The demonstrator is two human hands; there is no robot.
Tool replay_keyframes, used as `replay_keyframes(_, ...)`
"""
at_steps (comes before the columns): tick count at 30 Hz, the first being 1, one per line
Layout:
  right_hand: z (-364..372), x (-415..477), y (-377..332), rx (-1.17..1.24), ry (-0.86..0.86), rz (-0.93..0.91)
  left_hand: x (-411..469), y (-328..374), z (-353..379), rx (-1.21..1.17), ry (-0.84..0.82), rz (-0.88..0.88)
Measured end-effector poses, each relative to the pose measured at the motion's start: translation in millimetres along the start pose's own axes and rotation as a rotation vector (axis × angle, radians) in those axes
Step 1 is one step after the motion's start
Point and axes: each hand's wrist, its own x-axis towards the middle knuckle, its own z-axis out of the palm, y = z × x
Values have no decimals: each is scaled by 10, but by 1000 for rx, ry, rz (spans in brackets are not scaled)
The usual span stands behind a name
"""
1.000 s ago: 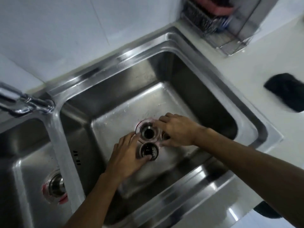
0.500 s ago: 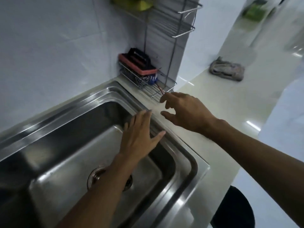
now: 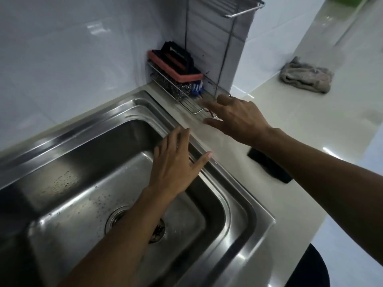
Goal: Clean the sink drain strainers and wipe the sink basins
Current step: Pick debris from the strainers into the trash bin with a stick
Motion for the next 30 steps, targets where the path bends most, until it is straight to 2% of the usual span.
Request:
replay_keyframes(5, 7, -40, -63, -80, 84, -63, -132, -77, -34, -47, -31, -52)
replay_keyframes(9, -47, -163, -185, -65, 167, -26, -364, -217, -56, -38, -14, -42)
replay_keyframes(14, -205, -462, -541, -29, 224, 2, -734, -449, -117, -16, -86, -89)
replay_keyframes(24, -162, -759, -2048, 197, 102, -77, -1766, -1259, -431, 135, -107, -213)
replay_keyframes(28, 80, -904, -2477, 322, -54, -137, -2133, -1628, -363, 107, -196, -293)
replay_keyframes(30, 207, -950, -2637, 411, -126, -144, -2257, -1701, -278, 63, -301, -314)
